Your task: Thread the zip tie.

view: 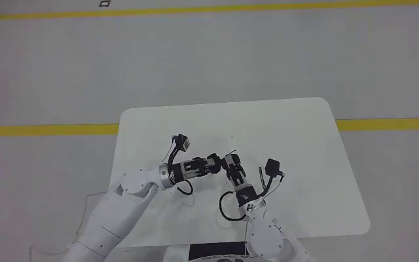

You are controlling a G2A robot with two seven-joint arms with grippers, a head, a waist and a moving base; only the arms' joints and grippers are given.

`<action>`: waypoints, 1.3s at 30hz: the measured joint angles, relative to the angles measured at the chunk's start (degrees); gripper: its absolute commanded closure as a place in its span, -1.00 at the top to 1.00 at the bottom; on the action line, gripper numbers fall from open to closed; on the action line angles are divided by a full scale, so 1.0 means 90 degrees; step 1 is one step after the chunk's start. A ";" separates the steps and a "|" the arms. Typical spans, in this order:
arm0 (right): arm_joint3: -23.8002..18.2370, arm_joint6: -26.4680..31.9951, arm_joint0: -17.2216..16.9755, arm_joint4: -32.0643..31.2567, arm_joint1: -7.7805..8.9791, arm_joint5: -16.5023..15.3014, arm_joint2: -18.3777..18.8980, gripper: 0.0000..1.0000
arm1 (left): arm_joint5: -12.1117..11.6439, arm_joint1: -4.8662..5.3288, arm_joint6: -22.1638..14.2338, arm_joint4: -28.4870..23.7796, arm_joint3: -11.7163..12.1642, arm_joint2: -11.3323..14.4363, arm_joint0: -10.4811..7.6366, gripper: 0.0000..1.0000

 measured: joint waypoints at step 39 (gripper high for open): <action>0.0256 0.3847 0.0159 0.2790 0.0280 -0.0990 0.1567 1.00 | 0.0071 0.0530 -0.3042 -0.1176 0.0110 -0.1377 0.0414 -1.00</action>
